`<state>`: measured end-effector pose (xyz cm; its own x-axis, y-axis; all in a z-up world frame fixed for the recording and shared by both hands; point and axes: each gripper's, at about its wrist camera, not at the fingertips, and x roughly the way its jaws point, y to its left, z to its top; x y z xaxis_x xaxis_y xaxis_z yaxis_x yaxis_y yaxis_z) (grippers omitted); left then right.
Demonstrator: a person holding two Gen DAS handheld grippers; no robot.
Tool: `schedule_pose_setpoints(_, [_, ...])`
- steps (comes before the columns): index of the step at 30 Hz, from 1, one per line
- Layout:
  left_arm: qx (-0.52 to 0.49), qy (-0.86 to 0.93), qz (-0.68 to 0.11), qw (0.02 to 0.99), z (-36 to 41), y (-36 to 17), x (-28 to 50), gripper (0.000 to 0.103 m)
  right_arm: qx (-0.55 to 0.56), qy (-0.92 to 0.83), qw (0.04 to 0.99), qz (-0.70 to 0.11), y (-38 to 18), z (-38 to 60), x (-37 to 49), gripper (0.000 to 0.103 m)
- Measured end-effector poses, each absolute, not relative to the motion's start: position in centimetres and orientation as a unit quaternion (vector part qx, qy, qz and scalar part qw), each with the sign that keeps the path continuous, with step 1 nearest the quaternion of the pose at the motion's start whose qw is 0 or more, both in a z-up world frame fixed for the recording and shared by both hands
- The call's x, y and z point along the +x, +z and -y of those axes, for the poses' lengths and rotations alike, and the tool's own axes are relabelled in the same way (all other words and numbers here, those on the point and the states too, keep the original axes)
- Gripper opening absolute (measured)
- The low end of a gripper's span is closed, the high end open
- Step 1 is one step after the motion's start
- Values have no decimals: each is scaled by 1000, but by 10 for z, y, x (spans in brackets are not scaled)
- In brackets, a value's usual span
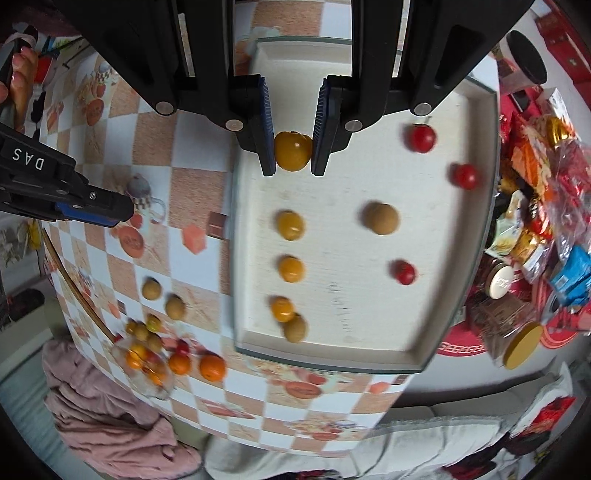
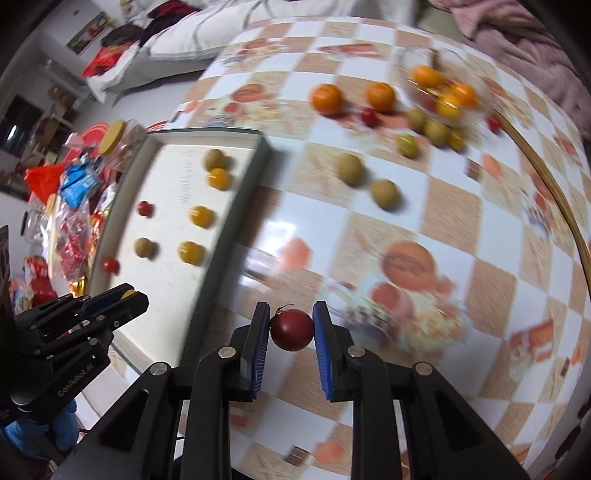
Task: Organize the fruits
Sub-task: 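Carry both tomatoes into the white tray and open both tools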
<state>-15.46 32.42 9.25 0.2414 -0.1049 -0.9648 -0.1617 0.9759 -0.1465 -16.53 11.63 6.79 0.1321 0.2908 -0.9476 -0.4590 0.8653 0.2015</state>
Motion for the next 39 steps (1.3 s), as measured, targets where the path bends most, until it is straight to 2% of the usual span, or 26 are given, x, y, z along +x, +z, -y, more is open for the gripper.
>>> schedule_pose_setpoints(6, [-120, 52, -599, 790, -364, 93, -141, 21, -73, 280, 740, -607, 70, -165, -153, 26])
schedule_pose_setpoints(16, [-114, 78, -584, 800, -410, 72, -72, 21, -110, 320, 731, -593, 56, -244, -137, 26])
schedule_pose_setpoints(24, [-101, 72, -588, 799, -419, 51, -34, 21, -133, 345, 723, -584, 39, -269, -149, 26])
schedule_pose_setpoints(39, [-71, 65, -596, 797, -409, 34, -25, 21, -204, 368, 704, -573, 9, -278, -198, 27])
